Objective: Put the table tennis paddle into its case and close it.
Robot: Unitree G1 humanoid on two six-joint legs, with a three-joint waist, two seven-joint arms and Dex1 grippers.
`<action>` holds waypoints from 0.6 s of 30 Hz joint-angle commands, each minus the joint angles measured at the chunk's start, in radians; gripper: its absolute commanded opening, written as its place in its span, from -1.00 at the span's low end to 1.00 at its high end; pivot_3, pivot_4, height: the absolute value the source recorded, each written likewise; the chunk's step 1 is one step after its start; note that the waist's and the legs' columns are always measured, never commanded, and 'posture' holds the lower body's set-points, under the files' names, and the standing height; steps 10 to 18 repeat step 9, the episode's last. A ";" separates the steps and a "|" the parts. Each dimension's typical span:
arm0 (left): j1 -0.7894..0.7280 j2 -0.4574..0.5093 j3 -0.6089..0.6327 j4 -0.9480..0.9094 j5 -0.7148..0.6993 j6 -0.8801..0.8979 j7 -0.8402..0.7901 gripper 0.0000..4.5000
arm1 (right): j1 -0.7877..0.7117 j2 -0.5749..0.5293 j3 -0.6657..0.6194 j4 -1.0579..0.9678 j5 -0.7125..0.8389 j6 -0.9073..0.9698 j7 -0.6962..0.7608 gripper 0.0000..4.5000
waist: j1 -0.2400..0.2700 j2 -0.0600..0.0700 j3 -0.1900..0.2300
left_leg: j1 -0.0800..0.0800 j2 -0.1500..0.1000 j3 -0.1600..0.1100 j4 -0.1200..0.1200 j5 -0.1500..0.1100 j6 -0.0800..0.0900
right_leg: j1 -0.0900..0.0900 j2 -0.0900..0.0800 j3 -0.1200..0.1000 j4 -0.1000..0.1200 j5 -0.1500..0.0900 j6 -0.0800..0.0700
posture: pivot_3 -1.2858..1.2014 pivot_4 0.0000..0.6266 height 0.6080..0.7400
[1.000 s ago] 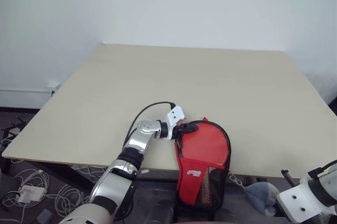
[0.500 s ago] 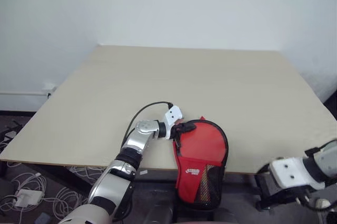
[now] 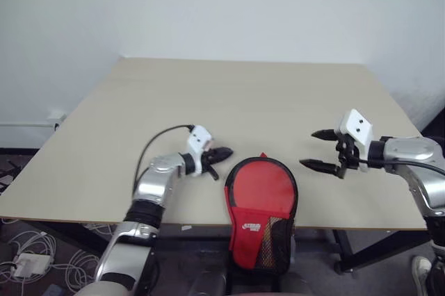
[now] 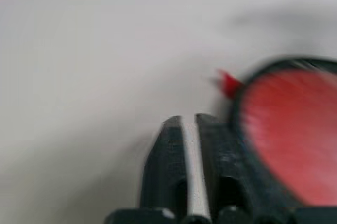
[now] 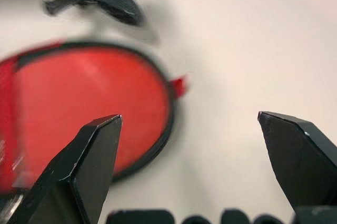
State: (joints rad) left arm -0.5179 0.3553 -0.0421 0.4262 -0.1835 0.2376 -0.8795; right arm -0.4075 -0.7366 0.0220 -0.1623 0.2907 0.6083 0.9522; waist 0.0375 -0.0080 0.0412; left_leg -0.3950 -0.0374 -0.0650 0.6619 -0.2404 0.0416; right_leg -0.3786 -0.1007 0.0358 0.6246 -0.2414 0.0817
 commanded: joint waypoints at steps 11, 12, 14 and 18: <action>0.026 0.116 0.234 -0.100 -0.042 0.066 0.240 0.67 | -0.130 0.186 -0.053 0.148 0.006 0.042 -0.252 1.00 | -0.003 0.001 0.000 | 0.001 -0.001 0.000 -0.002 0.001 -0.001 | -0.001 0.000 0.001 0.001 0.000 -0.001 | 0.03 -1.00 1.00; 0.026 0.116 0.234 -0.100 -0.042 0.066 0.240 0.67 | -0.130 0.186 -0.053 0.148 0.006 0.042 -0.252 1.00 | -0.003 0.001 0.000 | 0.001 -0.001 0.000 -0.002 0.001 -0.001 | -0.001 0.000 0.001 0.001 0.000 -0.001 | 0.03 -1.00 1.00; 0.026 0.116 0.234 -0.100 -0.042 0.066 0.240 0.67 | -0.130 0.186 -0.053 0.148 0.006 0.042 -0.252 1.00 | -0.003 0.001 0.000 | 0.001 -0.001 0.000 -0.002 0.001 -0.001 | -0.001 0.000 0.001 0.001 0.000 -0.001 | 0.03 -1.00 1.00; 0.026 0.116 0.234 -0.100 -0.042 0.066 0.240 0.67 | -0.130 0.186 -0.053 0.148 0.006 0.042 -0.252 1.00 | -0.003 0.001 0.000 | 0.001 -0.001 0.000 -0.002 0.001 -0.001 | -0.001 0.000 0.001 0.001 0.000 -0.001 | 0.03 -1.00 1.00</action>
